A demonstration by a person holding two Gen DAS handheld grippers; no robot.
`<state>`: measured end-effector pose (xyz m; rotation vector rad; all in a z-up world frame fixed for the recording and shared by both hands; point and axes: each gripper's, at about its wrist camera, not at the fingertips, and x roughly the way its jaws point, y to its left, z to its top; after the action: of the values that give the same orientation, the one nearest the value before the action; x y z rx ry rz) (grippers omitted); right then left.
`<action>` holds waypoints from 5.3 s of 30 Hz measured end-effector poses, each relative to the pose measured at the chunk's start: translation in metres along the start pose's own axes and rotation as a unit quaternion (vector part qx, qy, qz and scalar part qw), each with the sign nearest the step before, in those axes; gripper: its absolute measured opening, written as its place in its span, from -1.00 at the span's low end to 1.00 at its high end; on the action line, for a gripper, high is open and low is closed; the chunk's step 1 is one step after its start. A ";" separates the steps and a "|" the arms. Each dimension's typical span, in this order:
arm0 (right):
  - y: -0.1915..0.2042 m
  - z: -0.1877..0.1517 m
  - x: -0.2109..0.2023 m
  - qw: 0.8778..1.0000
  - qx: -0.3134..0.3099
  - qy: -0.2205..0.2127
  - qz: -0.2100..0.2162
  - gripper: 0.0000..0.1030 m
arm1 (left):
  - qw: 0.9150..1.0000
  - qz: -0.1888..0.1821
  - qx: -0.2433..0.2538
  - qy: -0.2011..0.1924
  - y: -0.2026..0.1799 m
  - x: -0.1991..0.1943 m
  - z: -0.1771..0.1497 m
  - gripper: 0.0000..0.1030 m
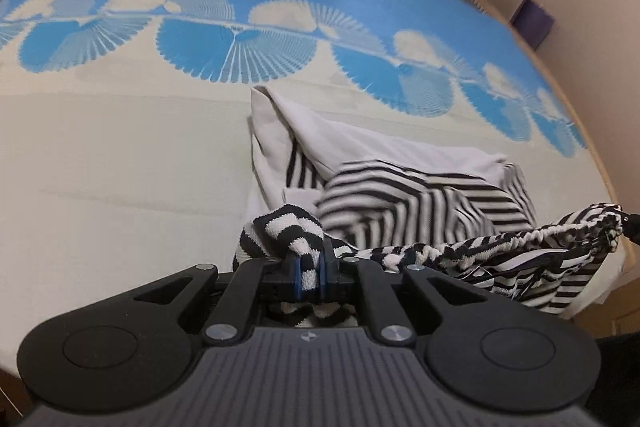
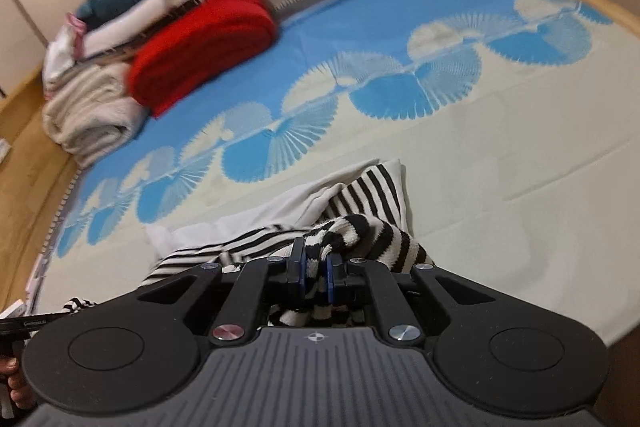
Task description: Fold small clothes
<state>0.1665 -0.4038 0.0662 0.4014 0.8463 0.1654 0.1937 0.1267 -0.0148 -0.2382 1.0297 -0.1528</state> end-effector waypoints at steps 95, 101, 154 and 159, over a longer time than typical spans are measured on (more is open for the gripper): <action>0.017 0.054 0.162 0.989 -0.098 0.014 -0.109 -0.39 | 0.998 0.018 -0.066 -0.017 0.043 0.074 0.080 -0.01; -0.019 0.015 0.096 0.995 -0.048 0.056 -0.067 -0.12 | 0.995 0.017 -0.094 0.006 0.067 0.026 0.030 -0.01; -0.025 -0.059 0.101 0.963 -0.194 0.169 -0.083 -0.34 | 0.997 -0.039 0.051 0.048 -0.008 0.062 0.000 -0.43; -0.015 -0.048 0.097 0.973 -0.175 0.129 -0.077 -0.30 | 0.997 -0.017 0.058 0.053 -0.027 0.085 0.007 -0.29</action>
<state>0.1938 -0.3750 -0.0355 -0.0191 1.0775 0.2223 0.2424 0.0814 -0.0746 -0.1438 1.1182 -0.2564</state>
